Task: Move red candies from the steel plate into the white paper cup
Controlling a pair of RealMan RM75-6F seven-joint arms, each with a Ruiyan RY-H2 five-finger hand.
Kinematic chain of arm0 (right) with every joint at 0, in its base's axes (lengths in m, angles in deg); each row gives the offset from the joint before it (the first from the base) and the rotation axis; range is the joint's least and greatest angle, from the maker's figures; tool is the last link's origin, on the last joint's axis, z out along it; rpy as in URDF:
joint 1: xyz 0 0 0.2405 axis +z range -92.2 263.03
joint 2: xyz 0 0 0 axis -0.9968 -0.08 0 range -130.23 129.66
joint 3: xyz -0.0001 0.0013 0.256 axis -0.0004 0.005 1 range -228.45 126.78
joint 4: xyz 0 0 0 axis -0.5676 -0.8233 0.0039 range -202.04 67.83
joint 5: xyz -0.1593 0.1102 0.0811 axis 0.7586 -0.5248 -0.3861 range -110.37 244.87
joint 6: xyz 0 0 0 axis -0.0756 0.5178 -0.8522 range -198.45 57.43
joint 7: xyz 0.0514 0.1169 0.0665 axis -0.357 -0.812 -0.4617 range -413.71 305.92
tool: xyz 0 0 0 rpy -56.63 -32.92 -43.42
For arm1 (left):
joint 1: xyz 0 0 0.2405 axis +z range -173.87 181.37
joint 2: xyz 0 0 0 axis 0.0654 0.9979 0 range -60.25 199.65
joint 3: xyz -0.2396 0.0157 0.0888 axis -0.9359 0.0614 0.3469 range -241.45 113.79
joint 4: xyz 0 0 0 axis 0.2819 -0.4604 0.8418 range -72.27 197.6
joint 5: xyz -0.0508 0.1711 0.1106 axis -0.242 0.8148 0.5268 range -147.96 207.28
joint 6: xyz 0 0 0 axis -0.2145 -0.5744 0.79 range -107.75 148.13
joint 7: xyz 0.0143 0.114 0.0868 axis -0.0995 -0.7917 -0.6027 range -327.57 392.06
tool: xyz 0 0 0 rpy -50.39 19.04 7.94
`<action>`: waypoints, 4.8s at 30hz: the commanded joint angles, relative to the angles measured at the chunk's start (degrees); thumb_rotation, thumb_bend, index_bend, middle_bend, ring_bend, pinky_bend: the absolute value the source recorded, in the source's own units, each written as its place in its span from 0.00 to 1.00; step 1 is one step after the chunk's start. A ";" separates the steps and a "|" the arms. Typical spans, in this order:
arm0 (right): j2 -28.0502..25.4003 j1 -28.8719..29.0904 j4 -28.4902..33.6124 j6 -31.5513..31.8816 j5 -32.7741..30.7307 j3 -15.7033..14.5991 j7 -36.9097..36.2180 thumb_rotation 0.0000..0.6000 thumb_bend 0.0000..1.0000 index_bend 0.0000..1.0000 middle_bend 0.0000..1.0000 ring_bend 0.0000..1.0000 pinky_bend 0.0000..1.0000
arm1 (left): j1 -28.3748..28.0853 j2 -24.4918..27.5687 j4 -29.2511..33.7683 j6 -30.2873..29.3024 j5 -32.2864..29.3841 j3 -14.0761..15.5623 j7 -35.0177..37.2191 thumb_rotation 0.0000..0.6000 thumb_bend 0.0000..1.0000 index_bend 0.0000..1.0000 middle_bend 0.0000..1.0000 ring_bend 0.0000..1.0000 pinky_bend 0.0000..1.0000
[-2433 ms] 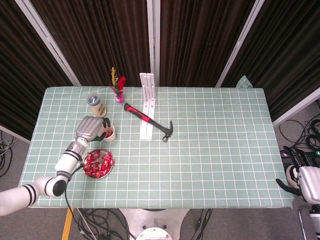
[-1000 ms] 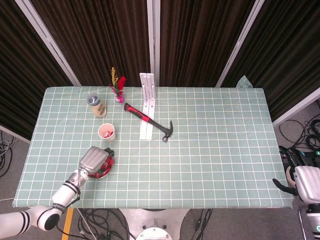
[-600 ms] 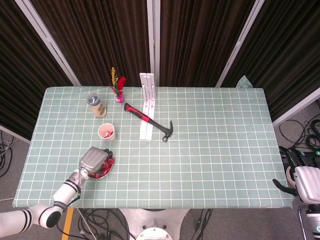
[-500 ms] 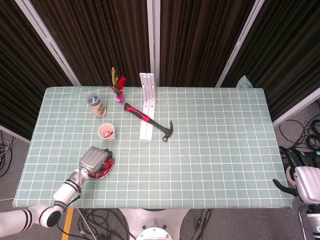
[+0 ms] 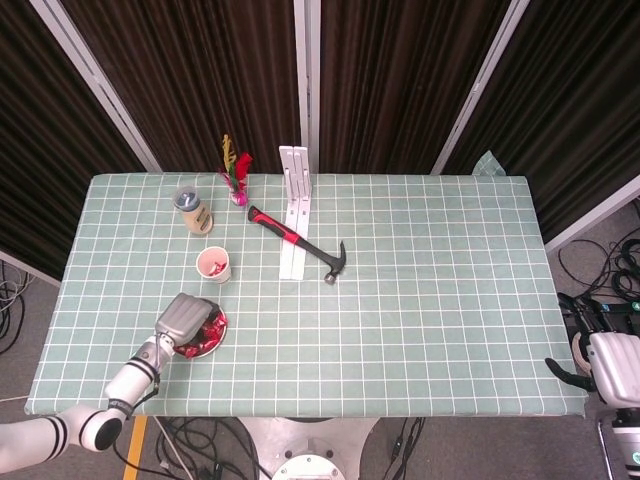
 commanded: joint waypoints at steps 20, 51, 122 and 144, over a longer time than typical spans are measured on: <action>-0.18 0.03 0.49 0.09 0.22 0.02 0.39 1.00 0.10 0.12 0.22 0.11 0.42 | 2.14 3.35 1.10 -2.80 3.81 -2.22 13.59 1.00 0.49 0.67 0.71 0.97 1.00; 0.04 -0.05 -0.89 -0.40 -0.96 0.21 -1.00 1.00 0.10 0.12 0.22 0.11 0.43 | -8.18 5.07 -1.83 4.51 -9.71 -11.04 5.66 1.00 0.44 0.43 0.44 0.94 1.00; -0.36 0.39 0.56 -0.53 -0.12 -0.02 0.39 1.00 0.10 0.12 0.22 0.11 0.43 | 3.45 2.59 1.22 -2.11 -3.95 -1.39 0.15 1.00 0.28 0.49 0.54 0.95 1.00; -0.46 0.22 0.75 -0.04 0.73 -0.24 0.05 1.00 0.10 0.12 0.22 0.12 0.44 | 3.26 2.93 0.49 -0.40 -5.18 -1.11 0.01 1.00 0.41 0.61 0.66 0.96 1.00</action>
